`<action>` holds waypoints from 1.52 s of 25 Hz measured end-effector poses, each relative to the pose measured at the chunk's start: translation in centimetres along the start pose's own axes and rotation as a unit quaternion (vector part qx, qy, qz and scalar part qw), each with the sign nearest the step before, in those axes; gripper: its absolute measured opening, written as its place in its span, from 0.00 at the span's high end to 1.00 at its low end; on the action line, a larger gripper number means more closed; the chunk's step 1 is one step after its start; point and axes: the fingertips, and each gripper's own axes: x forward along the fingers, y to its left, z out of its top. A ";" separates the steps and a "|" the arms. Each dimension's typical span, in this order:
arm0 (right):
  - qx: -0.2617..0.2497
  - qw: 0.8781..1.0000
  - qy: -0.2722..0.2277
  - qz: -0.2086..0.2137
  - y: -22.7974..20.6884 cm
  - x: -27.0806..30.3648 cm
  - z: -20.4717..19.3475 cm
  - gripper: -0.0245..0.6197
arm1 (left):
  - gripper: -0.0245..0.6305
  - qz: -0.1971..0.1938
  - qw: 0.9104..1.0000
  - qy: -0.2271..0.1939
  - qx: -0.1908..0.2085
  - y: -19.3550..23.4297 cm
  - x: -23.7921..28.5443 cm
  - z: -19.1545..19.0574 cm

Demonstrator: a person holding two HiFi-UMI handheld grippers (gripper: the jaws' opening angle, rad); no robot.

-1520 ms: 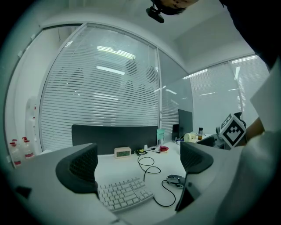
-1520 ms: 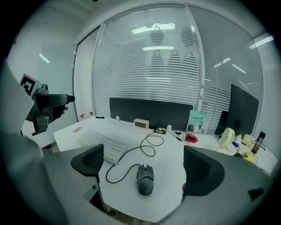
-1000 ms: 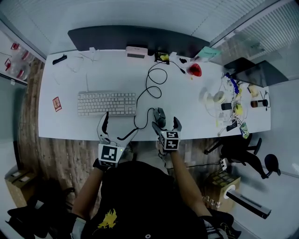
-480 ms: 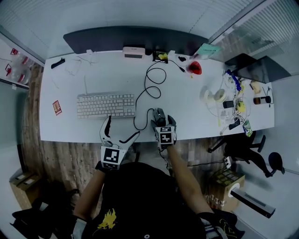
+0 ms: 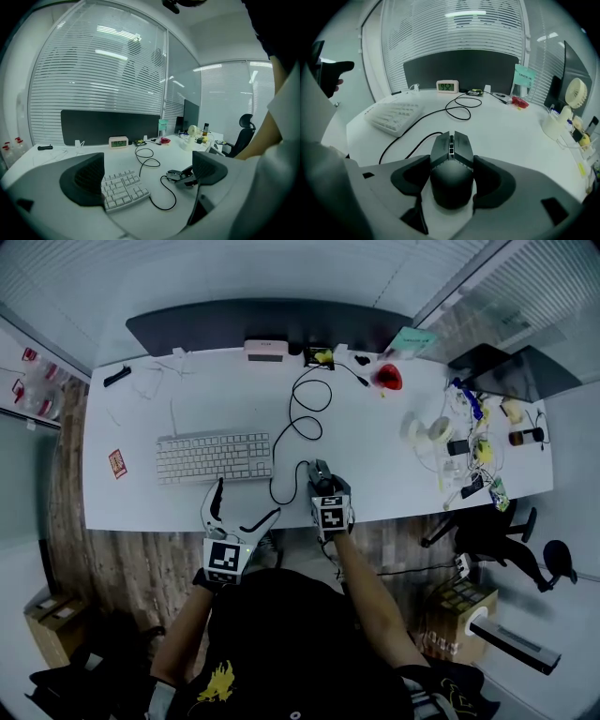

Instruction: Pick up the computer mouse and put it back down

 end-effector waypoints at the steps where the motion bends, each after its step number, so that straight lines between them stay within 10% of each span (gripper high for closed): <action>1: 0.002 1.000 -0.001 -0.002 -0.1 -0.1 0.0 0.50 | 0.07 0.002 1.000 -0.003 0.001 0.0 -0.1 0.1; 22: 0.064 0.990 -0.119 -0.028 -0.1 -10.8 6.8 0.50 | 0.07 0.038 0.997 -0.064 0.029 1.9 -6.3 5.8; 38: 0.119 0.948 -0.296 -0.015 -1.8 -26.1 18.9 0.50 | 0.07 0.083 0.989 -0.110 0.047 4.2 -10.6 13.2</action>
